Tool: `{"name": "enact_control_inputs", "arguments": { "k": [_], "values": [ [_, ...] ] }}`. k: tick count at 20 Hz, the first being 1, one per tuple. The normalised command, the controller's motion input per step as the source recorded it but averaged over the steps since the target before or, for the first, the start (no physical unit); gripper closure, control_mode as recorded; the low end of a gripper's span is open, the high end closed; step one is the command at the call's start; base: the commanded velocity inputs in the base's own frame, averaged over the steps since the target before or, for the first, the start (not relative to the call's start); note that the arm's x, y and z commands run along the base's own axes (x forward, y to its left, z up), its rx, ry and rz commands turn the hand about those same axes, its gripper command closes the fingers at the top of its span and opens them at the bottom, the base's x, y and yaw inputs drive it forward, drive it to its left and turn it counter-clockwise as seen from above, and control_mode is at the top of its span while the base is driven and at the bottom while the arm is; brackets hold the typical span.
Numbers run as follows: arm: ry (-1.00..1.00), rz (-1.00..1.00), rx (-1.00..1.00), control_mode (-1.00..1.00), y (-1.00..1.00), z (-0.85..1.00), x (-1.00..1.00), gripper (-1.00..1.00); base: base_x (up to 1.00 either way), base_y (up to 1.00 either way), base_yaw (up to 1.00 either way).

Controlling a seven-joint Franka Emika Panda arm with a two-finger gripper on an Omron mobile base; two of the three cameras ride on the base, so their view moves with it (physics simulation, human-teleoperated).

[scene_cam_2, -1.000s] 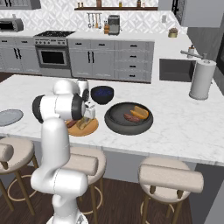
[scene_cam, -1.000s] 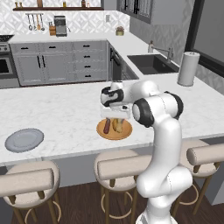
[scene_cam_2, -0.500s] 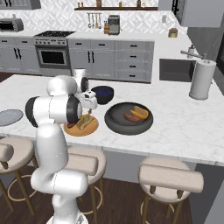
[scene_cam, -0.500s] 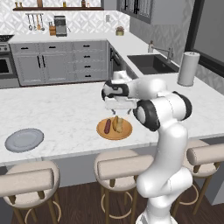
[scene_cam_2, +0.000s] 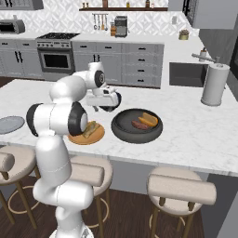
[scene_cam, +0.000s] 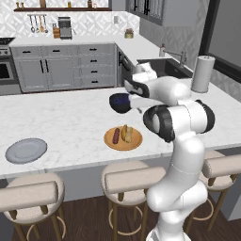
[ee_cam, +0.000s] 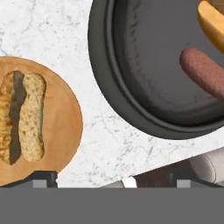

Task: Place one bun and one sausage from the bowl on each plate.

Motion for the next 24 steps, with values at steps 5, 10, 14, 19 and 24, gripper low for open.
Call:
{"name": "enact_control_inputs", "arguments": {
  "k": [5,10,14,19,24],
  "values": [
    [0.0,0.34,0.04,-1.0,-1.0,-0.12,-0.04,-1.0,0.0,0.0,0.0],
    [0.0,0.36,0.01,-1.0,-1.0,-0.25,-0.01,-1.0,0.0,0.0,0.0],
    [0.0,0.31,0.04,-1.0,-0.83,-0.59,0.0,-1.0,0.0,0.0,0.0],
    [-0.01,0.28,0.01,-1.0,-0.31,-0.55,0.16,-1.0,0.0,0.0,0.0],
    [0.0,0.26,0.03,-1.0,-0.36,-0.38,0.15,-1.0,0.0,0.0,0.0]
  ]
}}
